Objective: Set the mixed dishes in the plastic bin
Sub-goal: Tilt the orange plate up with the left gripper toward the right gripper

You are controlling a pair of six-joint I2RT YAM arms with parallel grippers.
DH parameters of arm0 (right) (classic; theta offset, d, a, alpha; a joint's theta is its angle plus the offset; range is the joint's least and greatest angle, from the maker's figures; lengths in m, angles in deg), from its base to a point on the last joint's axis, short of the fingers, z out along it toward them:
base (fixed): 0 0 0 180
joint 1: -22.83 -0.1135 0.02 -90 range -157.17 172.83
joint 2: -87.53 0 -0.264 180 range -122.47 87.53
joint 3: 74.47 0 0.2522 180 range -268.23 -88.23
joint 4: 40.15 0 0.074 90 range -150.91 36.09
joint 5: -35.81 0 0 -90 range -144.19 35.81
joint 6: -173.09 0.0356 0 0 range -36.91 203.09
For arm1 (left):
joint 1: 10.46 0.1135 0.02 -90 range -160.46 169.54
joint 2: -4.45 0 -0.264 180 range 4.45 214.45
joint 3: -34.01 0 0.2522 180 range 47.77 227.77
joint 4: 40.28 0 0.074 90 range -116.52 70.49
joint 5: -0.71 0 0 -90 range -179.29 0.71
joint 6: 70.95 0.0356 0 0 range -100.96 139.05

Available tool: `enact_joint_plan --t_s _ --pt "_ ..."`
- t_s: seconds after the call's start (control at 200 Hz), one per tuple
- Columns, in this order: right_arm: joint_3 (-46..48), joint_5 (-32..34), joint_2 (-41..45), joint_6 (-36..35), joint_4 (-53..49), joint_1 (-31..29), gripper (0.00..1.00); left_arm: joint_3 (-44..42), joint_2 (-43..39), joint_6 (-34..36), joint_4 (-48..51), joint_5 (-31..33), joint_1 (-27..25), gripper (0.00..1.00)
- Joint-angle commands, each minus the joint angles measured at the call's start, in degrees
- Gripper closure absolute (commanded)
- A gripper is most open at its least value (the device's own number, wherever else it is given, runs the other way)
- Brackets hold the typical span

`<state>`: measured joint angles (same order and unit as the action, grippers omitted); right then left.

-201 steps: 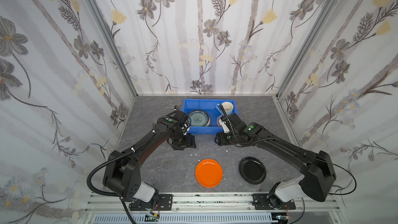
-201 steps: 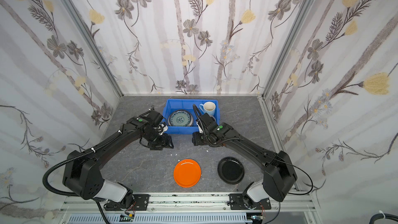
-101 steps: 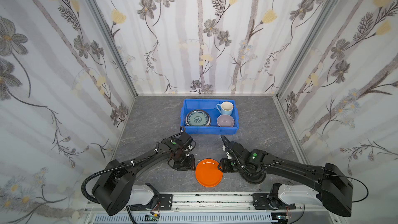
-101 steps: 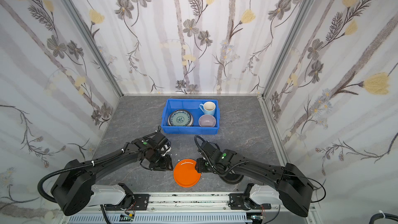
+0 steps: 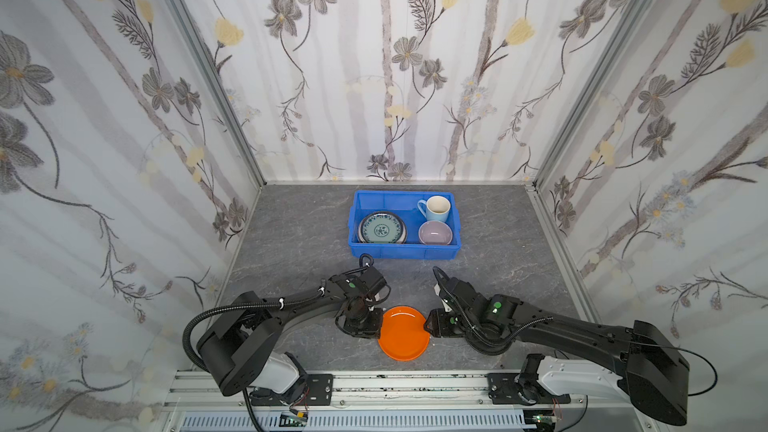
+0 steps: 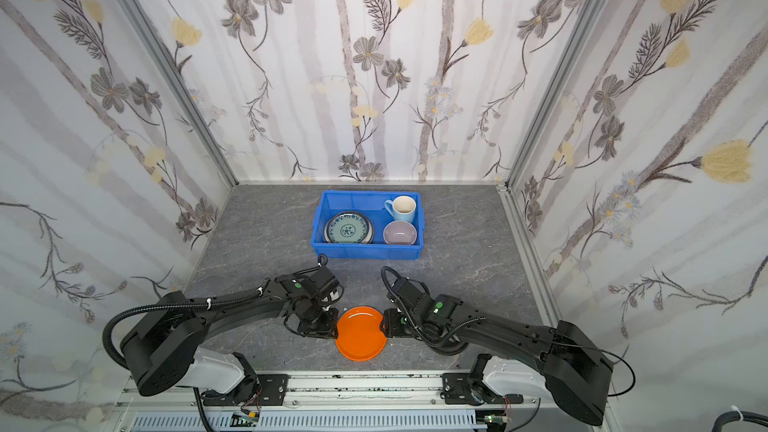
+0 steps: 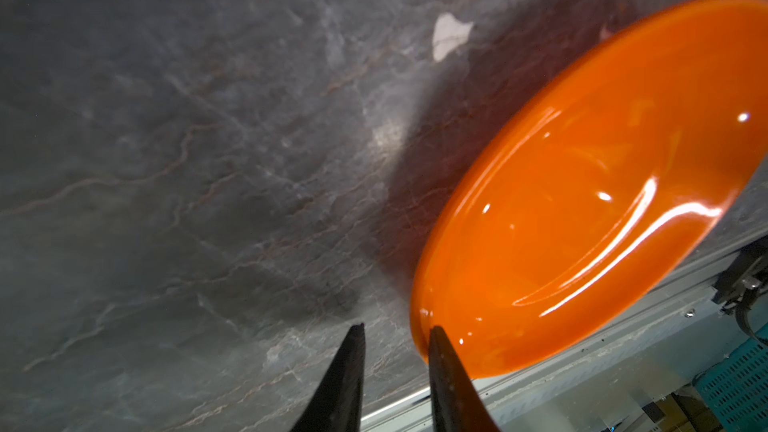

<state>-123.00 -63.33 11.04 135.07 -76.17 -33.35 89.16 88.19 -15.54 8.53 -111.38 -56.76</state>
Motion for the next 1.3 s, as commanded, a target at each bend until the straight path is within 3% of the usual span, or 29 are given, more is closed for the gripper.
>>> enact_joint_plan --t_s 0.0,0.894,0.974,1.159,1.294 --pt "0.83 -0.67 -0.2 1.25 3.05 -0.31 0.47 0.0 1.73 -0.59 -0.96 1.26 -0.1 0.75" --pt "1.78 -6.09 -10.82 -0.04 12.06 -1.09 0.5 3.61 9.87 1.54 -0.94 -0.06 -0.19 0.88" --pt "1.75 -6.71 -11.6 -0.27 12.44 -1.03 0.56 3.85 10.55 1.71 -1.2 -0.13 -0.18 0.88" --pt "1.21 -7.83 -12.72 -0.65 12.57 -0.89 0.79 5.14 11.79 2.47 -0.78 0.14 -0.03 0.88" --pt "0.05 -7.53 -12.33 -1.46 10.33 0.12 0.88 6.89 12.73 3.45 0.51 0.75 -0.01 0.87"
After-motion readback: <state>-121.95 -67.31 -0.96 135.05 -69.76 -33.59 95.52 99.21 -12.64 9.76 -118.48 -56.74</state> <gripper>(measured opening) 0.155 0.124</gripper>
